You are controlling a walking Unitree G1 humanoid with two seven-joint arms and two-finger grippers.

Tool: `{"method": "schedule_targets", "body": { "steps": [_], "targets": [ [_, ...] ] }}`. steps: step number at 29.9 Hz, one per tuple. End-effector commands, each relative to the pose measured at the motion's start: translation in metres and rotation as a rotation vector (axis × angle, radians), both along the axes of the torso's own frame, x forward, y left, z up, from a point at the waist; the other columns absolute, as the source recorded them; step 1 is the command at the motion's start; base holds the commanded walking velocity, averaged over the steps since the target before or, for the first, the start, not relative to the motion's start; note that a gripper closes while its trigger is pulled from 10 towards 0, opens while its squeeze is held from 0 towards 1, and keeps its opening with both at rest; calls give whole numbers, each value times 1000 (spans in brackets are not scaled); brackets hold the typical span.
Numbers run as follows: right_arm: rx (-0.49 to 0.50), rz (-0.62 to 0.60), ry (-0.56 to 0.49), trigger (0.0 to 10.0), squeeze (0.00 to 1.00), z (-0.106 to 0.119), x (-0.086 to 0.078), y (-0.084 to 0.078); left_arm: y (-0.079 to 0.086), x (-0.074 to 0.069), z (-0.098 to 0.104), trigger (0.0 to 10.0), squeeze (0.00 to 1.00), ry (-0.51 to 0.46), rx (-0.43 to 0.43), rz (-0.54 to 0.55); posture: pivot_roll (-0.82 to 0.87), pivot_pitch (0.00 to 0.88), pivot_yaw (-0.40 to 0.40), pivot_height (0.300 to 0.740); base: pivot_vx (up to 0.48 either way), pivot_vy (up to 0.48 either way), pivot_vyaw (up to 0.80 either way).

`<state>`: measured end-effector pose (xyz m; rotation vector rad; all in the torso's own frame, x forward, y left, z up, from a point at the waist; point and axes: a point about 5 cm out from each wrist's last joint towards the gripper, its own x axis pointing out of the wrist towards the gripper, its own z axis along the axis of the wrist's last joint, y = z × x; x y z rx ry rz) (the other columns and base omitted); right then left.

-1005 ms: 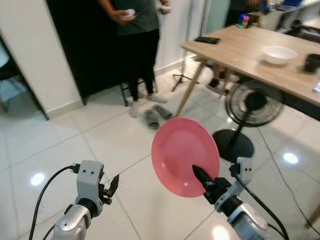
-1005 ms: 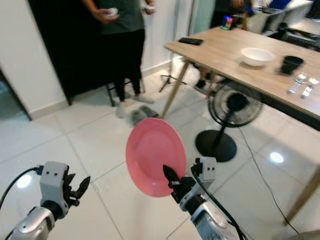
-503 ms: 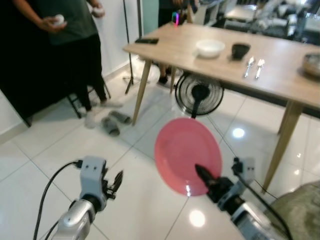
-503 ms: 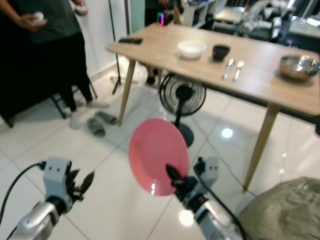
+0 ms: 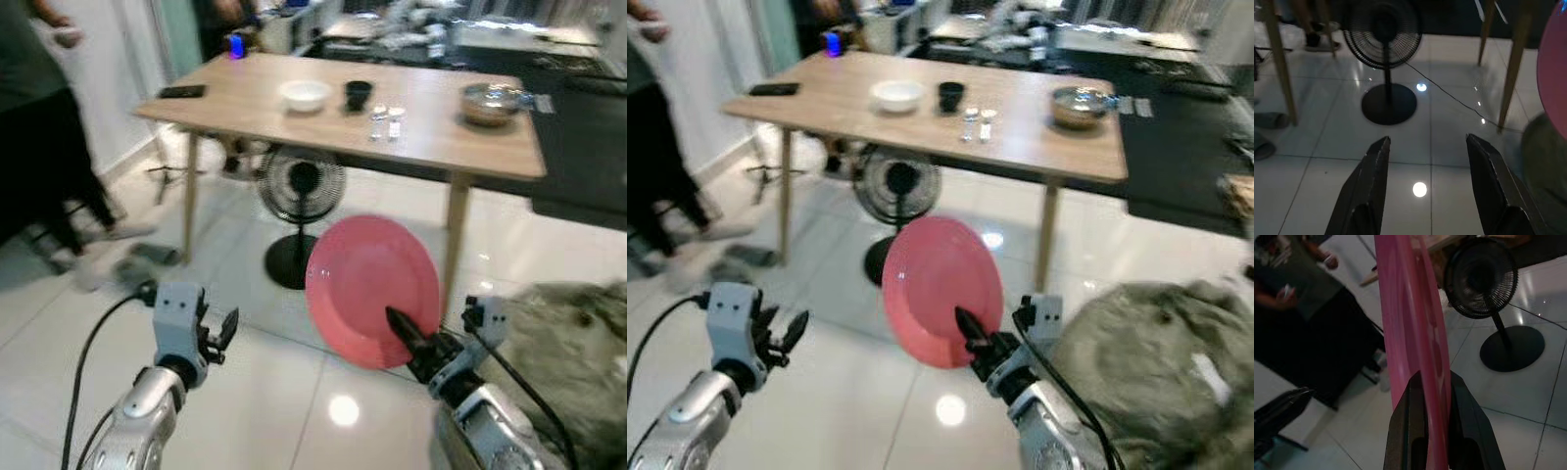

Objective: Setting the table

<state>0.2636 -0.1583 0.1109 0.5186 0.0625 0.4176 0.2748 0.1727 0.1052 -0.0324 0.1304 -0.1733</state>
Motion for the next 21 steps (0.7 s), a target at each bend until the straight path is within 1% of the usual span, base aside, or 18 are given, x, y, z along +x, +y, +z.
{"method": "schedule_targets", "body": {
  "steps": [1,2,3,4,5,6,8,10,13,14,19,21],
  "targets": [
    [25,2,-18,10000,0,8,2,2,4,1,2,10000,0,4,1,19,-93,0,111,740,0,0,-781],
    [25,2,-18,10000,0,8,2,2,4,1,2,10000,0,4,1,19,-93,0,111,740,0,0,-781],
    [102,-16,-47,10000,0,19,5,1,3,4,8,10000,0,-16,-2,24,-90,0,111,740,0,0,-781],
    [136,-23,-57,10000,0,23,6,0,3,5,10,10000,0,-23,-4,25,-90,0,111,740,0,0,-781],
    [136,-23,-57,10000,0,23,6,0,3,5,10,10000,0,-23,-4,25,-90,0,111,740,0,0,-781],
    [157,-28,-63,10000,0,25,6,0,3,5,11,10000,0,-26,-6,26,-90,0,111,740,0,0,-781],
    [222,-35,-104,10000,0,39,9,-1,3,8,18,10000,0,-49,-12,29,-89,0,110,740,0,0,-784],
    [260,-32,-136,10000,0,50,11,-1,3,10,24,10000,0,-67,-17,33,-89,0,108,740,0,0,-784],
    [250,-10,-160,10000,0,57,12,2,4,12,30,10000,0,-86,-17,39,-89,0,107,740,0,0,-788],
    [236,6,-164,10000,0,58,12,6,4,13,32,10000,0,-95,-13,45,-89,0,105,740,0,0,-788],
    [219,21,-159,10000,0,56,12,12,5,15,34,10000,0,-110,-8,62,-88,0,105,740,0,0,-710],
    [201,36,-155,10000,0,56,11,17,6,17,37,10000,0,-132,40,105,-86,0,105,740,169,0,0]
  ]
}}
